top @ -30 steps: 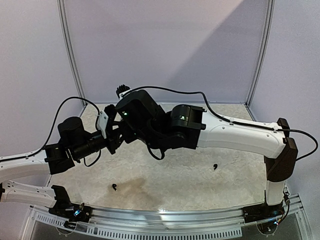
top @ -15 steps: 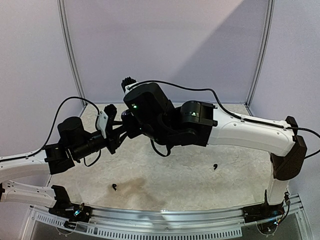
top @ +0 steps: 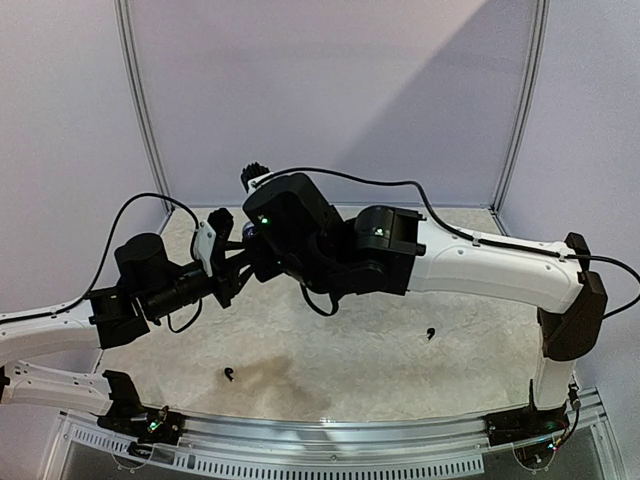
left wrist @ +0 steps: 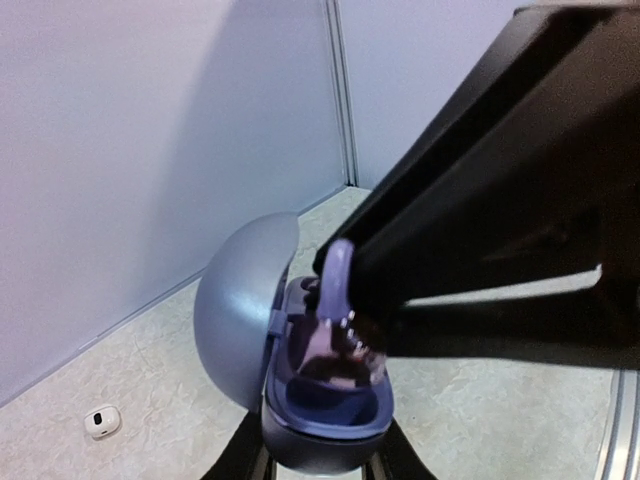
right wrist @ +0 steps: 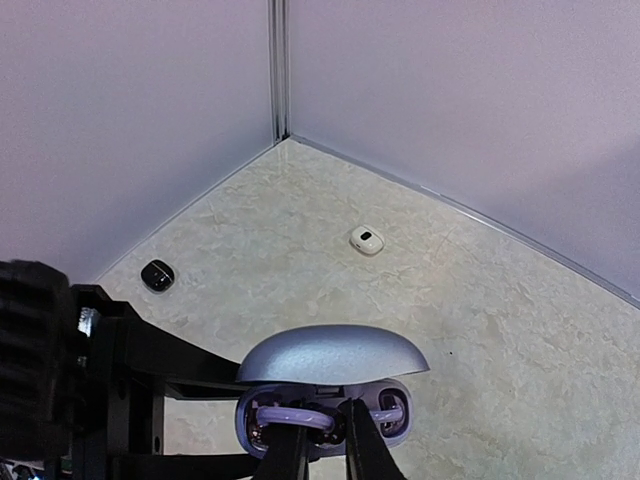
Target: Insert the wireless bluetooth earbuds into the charging case
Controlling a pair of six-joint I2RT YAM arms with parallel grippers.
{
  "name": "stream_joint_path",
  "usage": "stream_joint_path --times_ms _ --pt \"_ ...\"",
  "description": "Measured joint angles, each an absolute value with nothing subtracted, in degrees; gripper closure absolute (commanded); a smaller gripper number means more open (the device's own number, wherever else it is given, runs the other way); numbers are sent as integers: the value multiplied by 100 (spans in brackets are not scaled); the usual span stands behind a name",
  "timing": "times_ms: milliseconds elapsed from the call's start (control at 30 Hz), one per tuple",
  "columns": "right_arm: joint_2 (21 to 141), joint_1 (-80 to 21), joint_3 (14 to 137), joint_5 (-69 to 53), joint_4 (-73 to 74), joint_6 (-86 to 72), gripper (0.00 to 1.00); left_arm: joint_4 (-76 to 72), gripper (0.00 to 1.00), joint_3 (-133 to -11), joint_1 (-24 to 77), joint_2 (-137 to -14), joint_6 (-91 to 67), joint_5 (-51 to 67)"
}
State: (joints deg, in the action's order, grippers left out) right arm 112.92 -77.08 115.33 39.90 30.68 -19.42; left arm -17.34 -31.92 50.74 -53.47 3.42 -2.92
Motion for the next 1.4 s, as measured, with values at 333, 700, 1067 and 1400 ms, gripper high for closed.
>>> stream_joint_path --times_ms 333,700,1067,1400 --pt "11485 -7686 11590 4021 3216 -1916 89 -1575 100 -3190 5074 -5356 344 -279" --pt "11485 -7679 11673 4038 3509 -1850 74 -1518 100 -3188 5074 -5356 340 -279" --pt "11738 -7647 12178 4007 4077 -1525 70 -1437 100 -3188 5076 -5347 75 -158" --pt "11848 -7636 12285 3975 4412 -1280 62 -1133 100 -3188 5076 -5347 -242 -60"
